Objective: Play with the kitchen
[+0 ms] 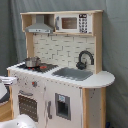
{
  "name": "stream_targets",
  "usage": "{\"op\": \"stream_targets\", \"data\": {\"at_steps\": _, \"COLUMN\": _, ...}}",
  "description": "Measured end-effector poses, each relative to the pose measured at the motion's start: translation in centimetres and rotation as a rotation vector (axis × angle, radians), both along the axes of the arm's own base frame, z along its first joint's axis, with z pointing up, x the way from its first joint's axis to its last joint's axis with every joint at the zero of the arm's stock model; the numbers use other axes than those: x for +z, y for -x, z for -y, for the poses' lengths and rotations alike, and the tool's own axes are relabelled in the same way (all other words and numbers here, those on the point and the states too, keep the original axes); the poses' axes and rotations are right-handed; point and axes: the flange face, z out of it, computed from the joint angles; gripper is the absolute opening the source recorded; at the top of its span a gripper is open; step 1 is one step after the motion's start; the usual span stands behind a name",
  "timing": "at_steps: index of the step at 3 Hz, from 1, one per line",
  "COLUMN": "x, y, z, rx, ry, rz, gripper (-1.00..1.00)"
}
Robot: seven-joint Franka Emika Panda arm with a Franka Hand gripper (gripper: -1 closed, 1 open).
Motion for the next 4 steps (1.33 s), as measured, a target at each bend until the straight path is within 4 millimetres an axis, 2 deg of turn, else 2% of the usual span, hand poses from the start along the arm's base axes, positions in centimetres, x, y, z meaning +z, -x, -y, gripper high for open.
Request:
{"op": "stream_targets", "data": {"at_steps": 2, "x": -1.9, "y": -4.6, "z": -0.5, "rx": 0.000, "ry": -0.035, "rz": -0.067, "gripper": 1.00}}
{"op": "stream_targets", "data": {"at_steps": 3, "x": -1.8, "y": -6.6, "z": -1.3, "rx": 0.008, "ry": -0.085, "rz": -0.085, "gripper": 1.00}}
{"op": "stream_targets", "data": {"at_steps": 4, "x": -3.0, "y": -7.4, "z": -3.3, "rx": 0.032, "ry": -0.116, "rz": -0.108, "gripper": 1.00}}
